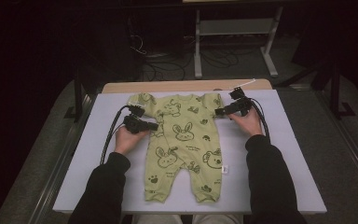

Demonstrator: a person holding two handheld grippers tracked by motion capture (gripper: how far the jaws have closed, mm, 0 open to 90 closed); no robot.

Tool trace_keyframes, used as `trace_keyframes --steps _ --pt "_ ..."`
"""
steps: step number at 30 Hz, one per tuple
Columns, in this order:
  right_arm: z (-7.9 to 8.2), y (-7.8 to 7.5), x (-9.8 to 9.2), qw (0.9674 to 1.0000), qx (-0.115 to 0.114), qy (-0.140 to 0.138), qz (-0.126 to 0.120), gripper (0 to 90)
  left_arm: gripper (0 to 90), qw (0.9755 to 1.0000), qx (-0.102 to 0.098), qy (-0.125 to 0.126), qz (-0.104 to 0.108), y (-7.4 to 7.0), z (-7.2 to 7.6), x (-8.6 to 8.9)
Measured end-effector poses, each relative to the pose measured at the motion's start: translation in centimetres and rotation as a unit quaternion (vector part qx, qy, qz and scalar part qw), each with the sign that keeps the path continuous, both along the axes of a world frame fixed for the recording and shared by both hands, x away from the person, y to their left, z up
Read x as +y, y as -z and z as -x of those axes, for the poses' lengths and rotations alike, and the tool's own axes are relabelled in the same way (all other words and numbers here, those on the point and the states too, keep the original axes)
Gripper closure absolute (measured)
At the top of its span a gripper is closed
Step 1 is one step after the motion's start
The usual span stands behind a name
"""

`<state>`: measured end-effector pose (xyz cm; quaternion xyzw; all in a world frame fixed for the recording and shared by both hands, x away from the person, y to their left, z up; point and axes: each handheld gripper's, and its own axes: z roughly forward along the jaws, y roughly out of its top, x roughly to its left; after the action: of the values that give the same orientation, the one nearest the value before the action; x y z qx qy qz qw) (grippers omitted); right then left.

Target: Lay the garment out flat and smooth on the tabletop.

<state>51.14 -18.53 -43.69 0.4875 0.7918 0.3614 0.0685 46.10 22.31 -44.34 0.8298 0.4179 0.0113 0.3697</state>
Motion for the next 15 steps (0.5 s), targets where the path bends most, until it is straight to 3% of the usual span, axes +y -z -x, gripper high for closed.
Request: trace_keyframes --steps 4,6,7,9,11,15 --pt "-0.5 0.6 0.4 0.9992 0.015 0.031 -0.018 24.0 84.5 0.9999 -0.012 -0.002 0.006 0.0 0.3 -0.1" --pt "-0.7 1.0 0.6 0.9982 0.03 0.042 -0.032 41.0 84.4 0.9998 -0.017 -0.003 0.006 0.0 0.4 0.0" --pt "-0.7 1.0 0.6 0.9973 0.033 0.047 -0.046 54.5 84.4 0.9998 -0.017 -0.004 0.007 0.0 0.4 0.0" --pt "-0.5 0.8 0.7 0.9967 0.026 0.053 -0.057 71.9 84.4 0.9998 -0.019 -0.005 0.009 0.1 0.4 0.0" --pt "-0.2 0.1 0.8 0.9967 0.015 0.038 -0.07 80.6 84.2 0.9997 -0.021 -0.008 0.006 0.1 0.5 0.0" --pt "0.8 -1.7 2.3 0.9978 -0.021 0.0 -0.062 84.9 84.1 0.9996 -0.027 -0.01 0.006 0.0 0.7 -0.1"
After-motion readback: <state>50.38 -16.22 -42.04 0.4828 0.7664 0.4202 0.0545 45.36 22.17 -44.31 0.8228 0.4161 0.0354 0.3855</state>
